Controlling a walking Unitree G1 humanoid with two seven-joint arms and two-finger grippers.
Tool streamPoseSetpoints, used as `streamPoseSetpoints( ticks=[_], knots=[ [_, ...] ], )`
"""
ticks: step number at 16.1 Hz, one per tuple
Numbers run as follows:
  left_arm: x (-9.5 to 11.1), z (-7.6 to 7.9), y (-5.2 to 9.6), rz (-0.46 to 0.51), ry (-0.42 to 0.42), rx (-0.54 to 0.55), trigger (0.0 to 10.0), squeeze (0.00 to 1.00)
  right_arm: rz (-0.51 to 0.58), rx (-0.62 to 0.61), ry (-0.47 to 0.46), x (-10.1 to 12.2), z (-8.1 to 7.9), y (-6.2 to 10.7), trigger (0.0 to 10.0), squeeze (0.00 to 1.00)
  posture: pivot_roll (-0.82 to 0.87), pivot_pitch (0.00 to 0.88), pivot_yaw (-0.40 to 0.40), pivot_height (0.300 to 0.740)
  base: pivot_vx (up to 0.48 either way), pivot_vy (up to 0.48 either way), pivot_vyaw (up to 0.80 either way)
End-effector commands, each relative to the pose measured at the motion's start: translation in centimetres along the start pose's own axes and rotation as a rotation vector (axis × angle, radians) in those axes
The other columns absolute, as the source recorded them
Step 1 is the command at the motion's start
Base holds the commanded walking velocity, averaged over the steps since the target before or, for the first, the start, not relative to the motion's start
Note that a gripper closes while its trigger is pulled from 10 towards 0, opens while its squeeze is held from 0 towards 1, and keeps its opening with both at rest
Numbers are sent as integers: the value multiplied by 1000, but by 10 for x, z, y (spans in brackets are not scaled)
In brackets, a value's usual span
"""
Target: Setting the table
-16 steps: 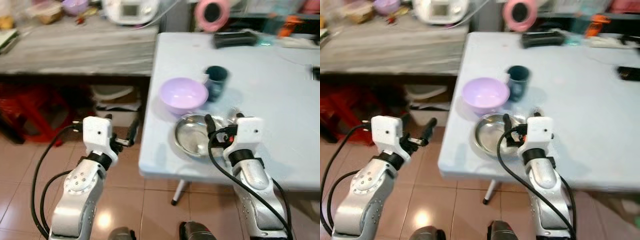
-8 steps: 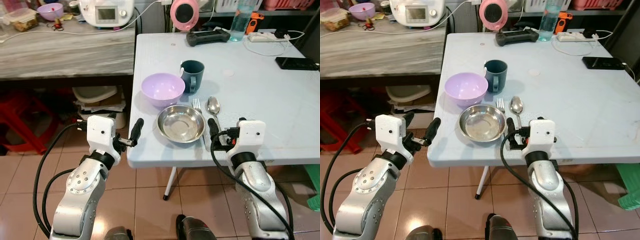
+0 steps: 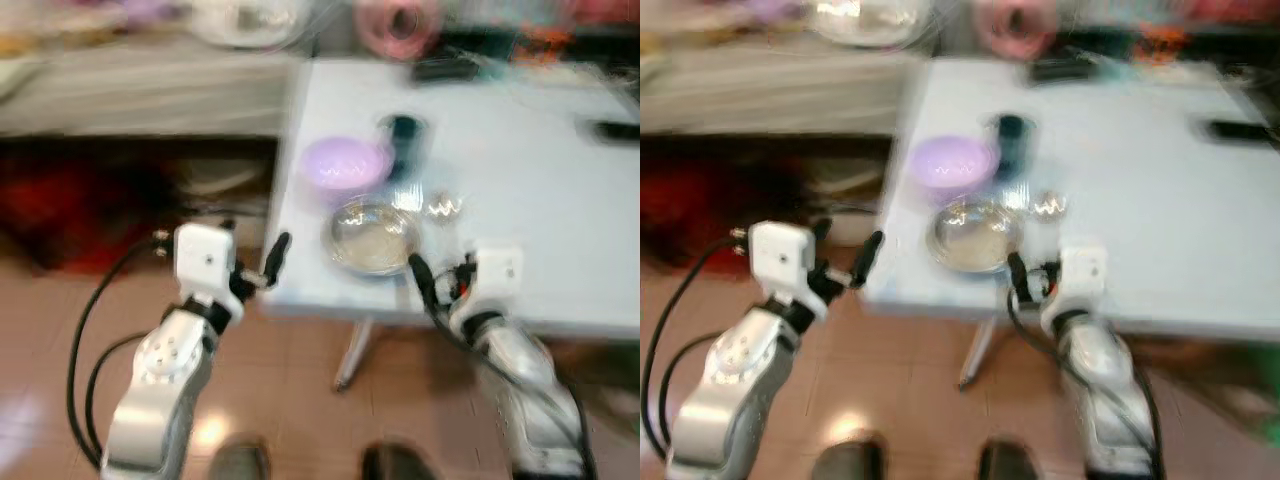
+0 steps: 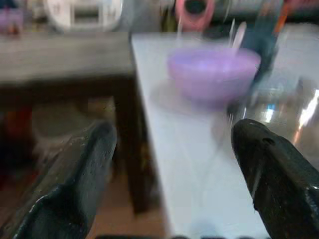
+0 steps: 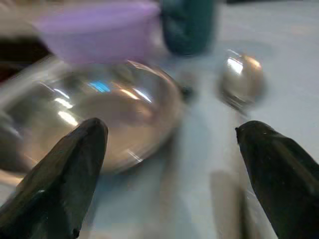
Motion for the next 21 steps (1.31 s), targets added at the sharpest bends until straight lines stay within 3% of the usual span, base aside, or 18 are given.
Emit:
streamPoseSetpoints(
  ticks=[1, 4, 18, 19, 20, 21],
  knots=[
    [7, 3, -4, 21, -17, -15, 10000, 0, 19, 32, -19, 3, -5, 3, 10000, 0, -1, 110, 53, 740, 0, 0, 0],
    [8, 3, -5, 26, -20, -17, 10000, 0, 70, 6, -5, 14, 0, 0, 10000, 0, 1, 112, 55, 740, 0, 0, 0],
    [7, 3, -4, 16, -33, -13, 10000, 0, 28, 61, 19, 11, 3, -13, 10000, 0, 8, 128, 59, 740, 0, 0, 0],
    [7, 3, -4, 16, -34, -13, 10000, 0, 19, 67, 21, 10, 1, -15, 4745, 0, 9, 128, 59, 740, 0, 0, 0],
    [7, 3, -4, 16, -35, -15, 10000, 0, 12, 81, 20, 10, -1, -17, 1647, 0, 11, 129, 58, 740, 0, 0, 0],
    [7, 3, -4, 15, -36, -16, 10000, 0, 10, 101, 7, 10, -3, -18, 0, 0, 13, 128, 57, 740, 0, 0, 0]
  ],
)
Point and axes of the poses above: a point about 5 cm out from each wrist's last joint towards the gripper, its own y axis pointing back from the gripper into the wrist, its own x axis along the axis of the wrist's last joint, z = x × y, the point moved 2 cm from there along -y, pointing out of the wrist towards the gripper, and after that the axes turned 5 degrees about y, right-handed, at the moved point
